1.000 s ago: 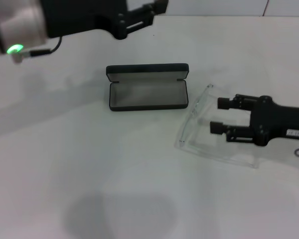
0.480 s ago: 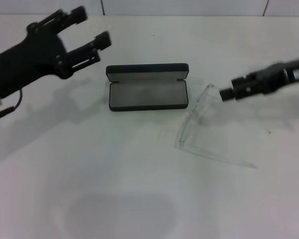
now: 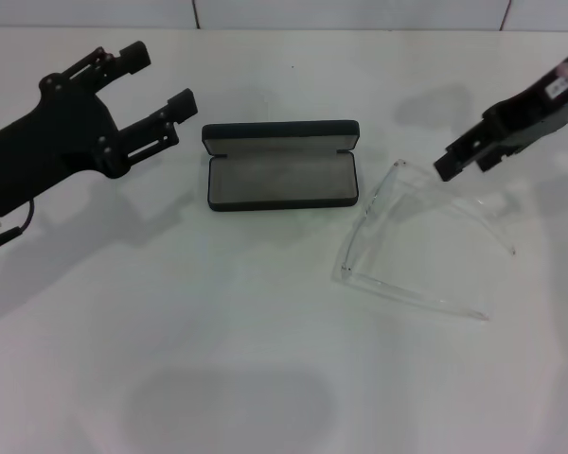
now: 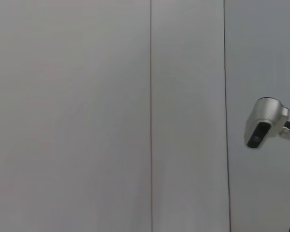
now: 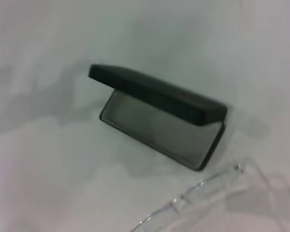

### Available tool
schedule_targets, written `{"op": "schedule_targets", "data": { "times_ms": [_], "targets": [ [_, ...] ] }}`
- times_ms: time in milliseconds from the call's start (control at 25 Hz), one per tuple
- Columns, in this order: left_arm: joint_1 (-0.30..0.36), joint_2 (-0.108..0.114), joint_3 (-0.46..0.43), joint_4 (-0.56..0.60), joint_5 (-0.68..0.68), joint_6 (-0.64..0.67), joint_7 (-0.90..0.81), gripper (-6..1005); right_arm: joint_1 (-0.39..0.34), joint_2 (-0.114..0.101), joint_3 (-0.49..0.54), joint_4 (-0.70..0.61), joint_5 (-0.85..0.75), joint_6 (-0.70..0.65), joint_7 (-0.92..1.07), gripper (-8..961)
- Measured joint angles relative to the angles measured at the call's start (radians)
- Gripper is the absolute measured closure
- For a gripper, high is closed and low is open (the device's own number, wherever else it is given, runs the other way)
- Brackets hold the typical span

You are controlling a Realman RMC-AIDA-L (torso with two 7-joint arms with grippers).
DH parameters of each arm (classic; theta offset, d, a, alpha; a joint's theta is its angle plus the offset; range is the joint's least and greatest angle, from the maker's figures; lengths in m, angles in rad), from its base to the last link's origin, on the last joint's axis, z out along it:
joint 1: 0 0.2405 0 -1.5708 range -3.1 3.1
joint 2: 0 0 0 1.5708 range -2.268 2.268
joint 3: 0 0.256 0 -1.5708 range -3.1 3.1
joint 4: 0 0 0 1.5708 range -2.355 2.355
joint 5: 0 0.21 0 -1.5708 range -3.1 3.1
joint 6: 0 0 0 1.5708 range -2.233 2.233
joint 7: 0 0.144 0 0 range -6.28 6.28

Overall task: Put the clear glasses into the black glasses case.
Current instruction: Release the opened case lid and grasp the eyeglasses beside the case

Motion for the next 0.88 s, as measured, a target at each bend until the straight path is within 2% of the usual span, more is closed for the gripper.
{"op": "schedule_targets", "data": {
  "times_ms": [40, 80, 200, 440, 600, 880],
  "targets": [
    [0.001, 0.0, 0.0, -0.005, -0.001, 0.0, 0.014, 216, 0.0, 0.0, 0.0, 0.0, 0.0, 0.0, 0.0, 258],
    [0.005, 0.0, 0.0, -0.012, -0.001, -0.002, 0.05, 217, 0.028, 0.012, 0.0, 0.04, -0.006, 0.002, 0.037, 259],
    [0.011, 0.0, 0.0, -0.013, -0.003, -0.001, 0.08, 222, 0.037, 0.031, 0.001, 0.063, -0.008, 0.023, 0.078, 261],
    [0.001, 0.003, 0.0, -0.03, -0.001, -0.006, 0.116, 224, 0.001, 0.107, 0.032, 0.094, -0.011, 0.142, 0.099, 262],
    [-0.02, 0.004, 0.0, -0.057, -0.001, -0.006, 0.142, 224, -0.013, 0.122, 0.03, 0.152, -0.012, 0.247, 0.094, 262],
    [-0.04, 0.005, 0.0, -0.069, -0.004, -0.006, 0.146, 226, -0.017, 0.128, 0.023, 0.221, -0.001, 0.338, 0.09, 269]
  ]
}}
